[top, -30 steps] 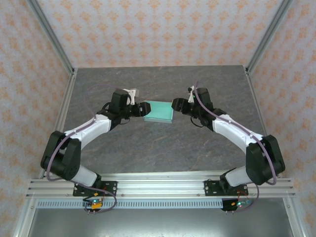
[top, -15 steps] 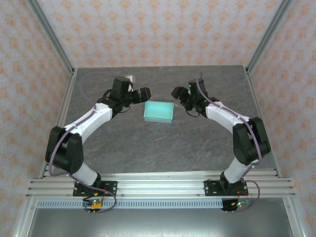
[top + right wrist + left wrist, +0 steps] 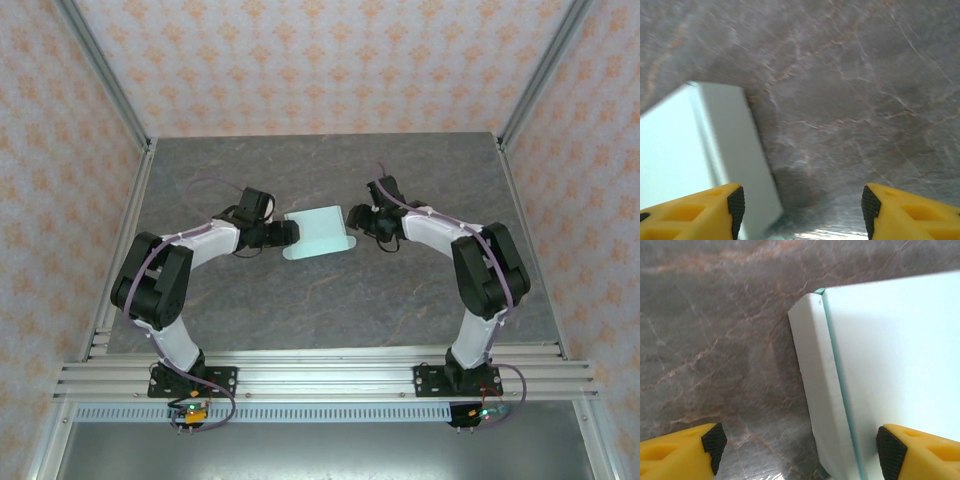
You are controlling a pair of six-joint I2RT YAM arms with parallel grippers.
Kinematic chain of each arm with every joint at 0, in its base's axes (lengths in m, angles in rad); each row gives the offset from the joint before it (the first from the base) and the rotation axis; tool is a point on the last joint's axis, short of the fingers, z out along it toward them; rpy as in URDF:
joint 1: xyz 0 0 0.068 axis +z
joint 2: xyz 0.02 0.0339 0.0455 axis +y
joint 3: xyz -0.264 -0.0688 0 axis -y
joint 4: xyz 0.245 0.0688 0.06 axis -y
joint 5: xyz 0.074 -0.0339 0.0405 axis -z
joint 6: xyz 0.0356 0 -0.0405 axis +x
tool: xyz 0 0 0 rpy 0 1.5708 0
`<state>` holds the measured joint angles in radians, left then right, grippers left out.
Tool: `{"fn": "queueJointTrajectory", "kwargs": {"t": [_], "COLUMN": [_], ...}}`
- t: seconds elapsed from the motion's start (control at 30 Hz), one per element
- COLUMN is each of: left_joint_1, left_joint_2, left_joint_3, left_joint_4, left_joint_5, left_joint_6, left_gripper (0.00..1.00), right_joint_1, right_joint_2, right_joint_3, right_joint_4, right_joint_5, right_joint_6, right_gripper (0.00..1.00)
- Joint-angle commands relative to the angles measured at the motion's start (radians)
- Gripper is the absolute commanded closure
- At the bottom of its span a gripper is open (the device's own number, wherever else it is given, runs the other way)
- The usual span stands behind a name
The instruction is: Fold the paper box
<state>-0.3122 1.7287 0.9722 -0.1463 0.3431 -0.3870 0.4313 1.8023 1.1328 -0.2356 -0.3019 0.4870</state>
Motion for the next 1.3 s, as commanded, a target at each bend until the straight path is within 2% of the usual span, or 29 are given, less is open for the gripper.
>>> {"fn": "queueJointTrajectory", "kwargs": {"t": [0.0, 0.1, 0.13, 0.2, 0.27, 0.37, 0.5, 0.67, 0.73, 0.9, 1.1, 1.27], "left_joint_1": [-0.001, -0.001, -0.002, -0.001, -0.001, 0.001, 0.004, 0.033, 0.051, 0.057, 0.134, 0.152], "left_joint_2": [-0.020, -0.006, 0.003, 0.030, 0.052, 0.073, 0.111, 0.173, 0.214, 0.249, 0.326, 0.321], "left_joint_3": [-0.007, -0.010, -0.008, 0.005, 0.013, 0.013, 0.042, 0.034, 0.029, 0.037, 0.019, 0.007], "left_joint_4": [-0.028, -0.012, -0.008, -0.006, -0.003, 0.036, 0.050, 0.124, 0.143, 0.135, 0.261, 0.287], "left_joint_5": [-0.019, -0.016, -0.017, 0.000, 0.010, 0.055, 0.163, 0.285, 0.327, 0.384, 0.530, 0.548], "left_joint_6": [0.043, 0.042, 0.044, 0.062, 0.066, 0.073, 0.072, 0.035, 0.043, 0.109, 0.023, 0.013], "left_gripper": [0.18, 0.18, 0.22, 0.41, 0.47, 0.51, 0.57, 0.65, 0.73, 0.73, 0.74, 0.76], "right_joint_1": [0.000, -0.002, 0.000, -0.010, -0.031, -0.075, -0.078, -0.105, -0.132, -0.177, -0.213, -0.213], "right_joint_2": [-0.020, -0.060, -0.082, -0.131, -0.153, -0.109, -0.016, 0.042, 0.052, 0.066, 0.117, 0.125], "right_joint_3": [0.000, 0.011, 0.007, -0.027, -0.053, -0.037, -0.021, -0.063, -0.089, -0.109, -0.114, -0.101], "right_joint_4": [-0.035, -0.018, -0.004, 0.044, 0.088, 0.116, 0.197, 0.291, 0.327, 0.343, 0.444, 0.443], "right_joint_5": [0.058, 0.042, 0.054, 0.073, 0.048, -0.140, -0.357, -0.416, -0.450, -0.543, -0.655, -0.667], "right_joint_6": [-0.059, -0.118, -0.140, -0.172, -0.184, -0.178, -0.094, 0.000, 0.035, 0.058, 0.179, 0.192], "right_gripper": [0.35, 0.34, 0.34, 0.33, 0.33, 0.37, 0.40, 0.36, 0.33, 0.29, 0.27, 0.27]}}
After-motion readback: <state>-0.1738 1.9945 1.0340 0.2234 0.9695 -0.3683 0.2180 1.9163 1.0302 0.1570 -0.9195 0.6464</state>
